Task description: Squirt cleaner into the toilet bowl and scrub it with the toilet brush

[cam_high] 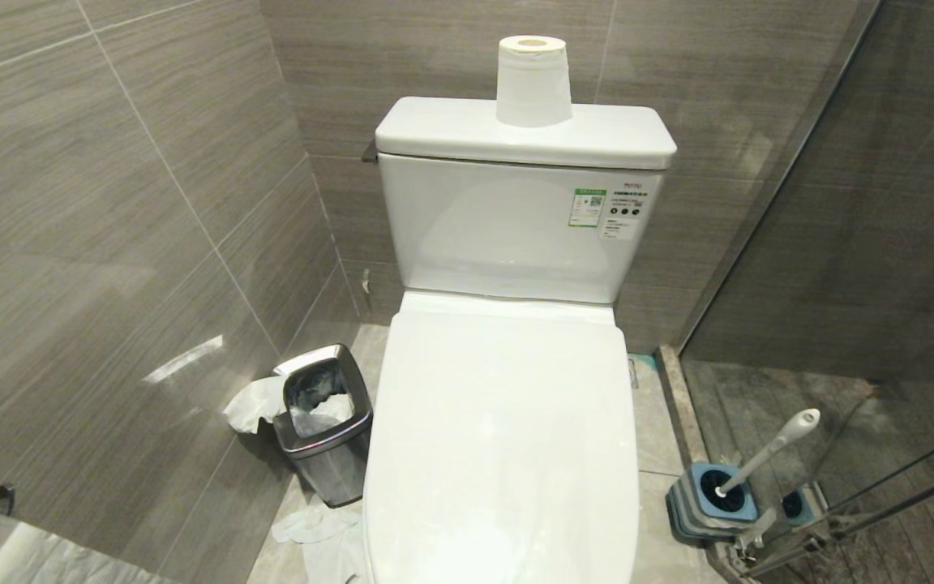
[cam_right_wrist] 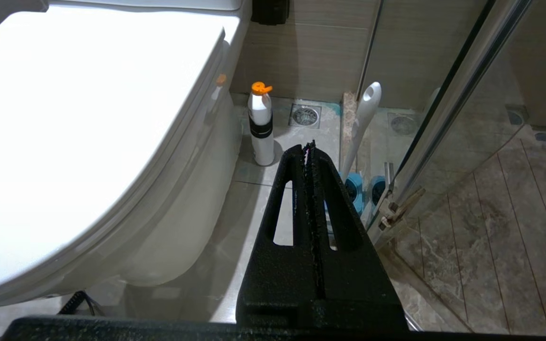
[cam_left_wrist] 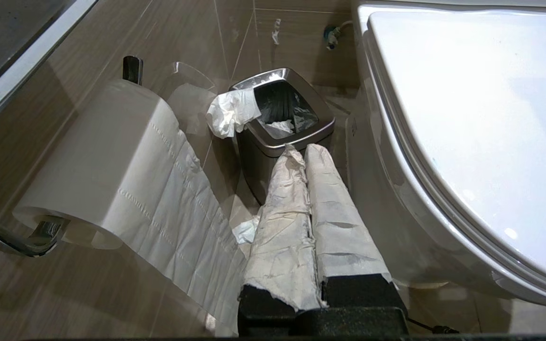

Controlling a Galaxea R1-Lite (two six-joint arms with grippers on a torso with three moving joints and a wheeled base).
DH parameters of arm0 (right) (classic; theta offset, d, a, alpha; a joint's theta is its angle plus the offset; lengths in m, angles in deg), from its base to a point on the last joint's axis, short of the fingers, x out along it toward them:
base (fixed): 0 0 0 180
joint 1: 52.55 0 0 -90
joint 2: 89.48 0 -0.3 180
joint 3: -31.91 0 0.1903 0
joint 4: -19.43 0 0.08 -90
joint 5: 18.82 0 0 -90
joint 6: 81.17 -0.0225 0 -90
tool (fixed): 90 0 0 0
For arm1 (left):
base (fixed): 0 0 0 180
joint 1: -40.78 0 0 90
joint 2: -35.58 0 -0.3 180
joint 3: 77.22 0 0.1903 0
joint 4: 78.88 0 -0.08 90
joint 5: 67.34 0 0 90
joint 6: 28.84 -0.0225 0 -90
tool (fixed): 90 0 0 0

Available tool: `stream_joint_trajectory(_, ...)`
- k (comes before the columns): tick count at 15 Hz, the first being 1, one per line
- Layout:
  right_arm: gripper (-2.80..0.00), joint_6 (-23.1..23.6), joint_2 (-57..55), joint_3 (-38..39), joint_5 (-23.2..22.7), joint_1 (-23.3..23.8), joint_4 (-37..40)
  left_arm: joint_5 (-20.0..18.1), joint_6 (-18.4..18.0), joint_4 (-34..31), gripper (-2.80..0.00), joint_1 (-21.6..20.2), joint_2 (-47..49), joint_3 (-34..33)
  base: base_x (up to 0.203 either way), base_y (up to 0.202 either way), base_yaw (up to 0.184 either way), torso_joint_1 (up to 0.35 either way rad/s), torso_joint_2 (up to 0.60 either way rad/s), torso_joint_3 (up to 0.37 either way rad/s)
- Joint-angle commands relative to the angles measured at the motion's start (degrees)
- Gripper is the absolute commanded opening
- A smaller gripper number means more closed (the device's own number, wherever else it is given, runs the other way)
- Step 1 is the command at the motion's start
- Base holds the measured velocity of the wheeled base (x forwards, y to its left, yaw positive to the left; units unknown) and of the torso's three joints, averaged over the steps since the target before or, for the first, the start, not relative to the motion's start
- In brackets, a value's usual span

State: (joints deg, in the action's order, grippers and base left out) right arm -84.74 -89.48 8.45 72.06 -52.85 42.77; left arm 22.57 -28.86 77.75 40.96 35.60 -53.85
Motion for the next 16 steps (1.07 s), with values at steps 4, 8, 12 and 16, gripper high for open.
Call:
stream_joint_trajectory(4,-2.8,-0.3,0.0,0.0,0.0,0.0,0.0,0.0,0.0,0.0,-2.8,0.0,0.1,-0.1,0.0,0.0,0.0,0.0,0.0,0.0)
stream_joint_trajectory(8,-2.8,-0.3,-0.1,0.0,0.0,0.0,0.0,0.0,0.0,0.0,-2.8,0.0,0.1,-0.1,0.0,0.0,0.0,0.0,0.0,0.0)
stream_joint_trajectory(12,-2.8,-0.2,-0.1,0.0,0.1,0.0,-0.1,0.0,0.0,0.0,-2.8,0.0,0.1,-0.1,0.0,0.0,0.0,0.0,0.0,0.0)
stream_joint_trajectory(16,-2.8,-0.2,-0.1,0.0,0.1,0.0,-0.1,0.0,0.0,0.0,-2.8,0.0,0.1,-0.1,0.0,0.0,0.0,0.0,0.0,0.0)
